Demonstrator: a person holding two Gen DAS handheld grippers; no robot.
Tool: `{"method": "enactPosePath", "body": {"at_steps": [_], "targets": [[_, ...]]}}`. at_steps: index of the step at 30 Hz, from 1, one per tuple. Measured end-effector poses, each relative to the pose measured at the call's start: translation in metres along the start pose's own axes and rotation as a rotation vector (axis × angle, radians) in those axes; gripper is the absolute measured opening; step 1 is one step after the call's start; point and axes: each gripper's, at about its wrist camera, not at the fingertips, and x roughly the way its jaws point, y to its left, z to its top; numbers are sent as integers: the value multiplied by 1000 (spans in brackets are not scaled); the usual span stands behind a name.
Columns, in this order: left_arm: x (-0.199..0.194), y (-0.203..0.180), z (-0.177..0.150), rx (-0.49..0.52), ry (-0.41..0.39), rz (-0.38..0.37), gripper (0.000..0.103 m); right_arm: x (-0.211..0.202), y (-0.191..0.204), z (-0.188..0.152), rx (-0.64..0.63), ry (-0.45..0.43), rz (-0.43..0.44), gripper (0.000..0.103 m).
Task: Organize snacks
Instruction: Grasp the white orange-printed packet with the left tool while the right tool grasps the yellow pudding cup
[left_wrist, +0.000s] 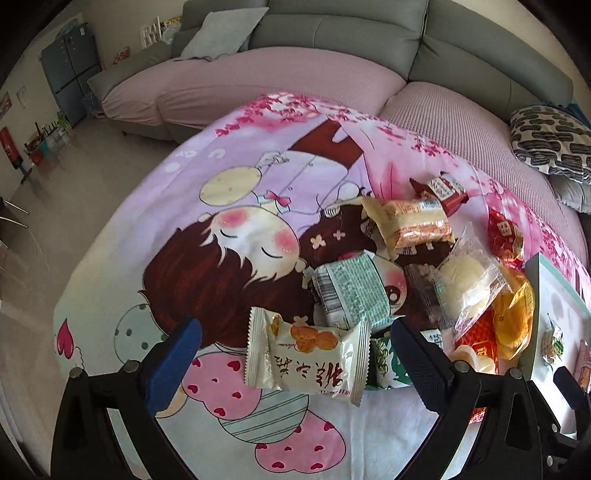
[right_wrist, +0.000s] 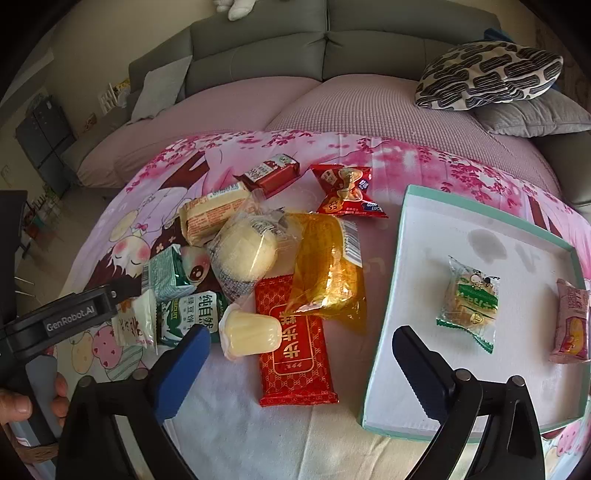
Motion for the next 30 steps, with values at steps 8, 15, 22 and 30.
{"method": "enactPosePath", "body": {"at_steps": [8,15,22,30], "targets": [[41,1,-10,-14,128,-18,102,33,22,-8,-62,81,19,83],[57,11,-13,-83,179,-45,102,46,36,-10,-104,85,12,59],[50,7,-11,-84,156,-76,87,41,30,-6,-65,70,39,40],[41,8,-8,-99,126,-111,63,28,27,-4,-53,47,66,40]]}}
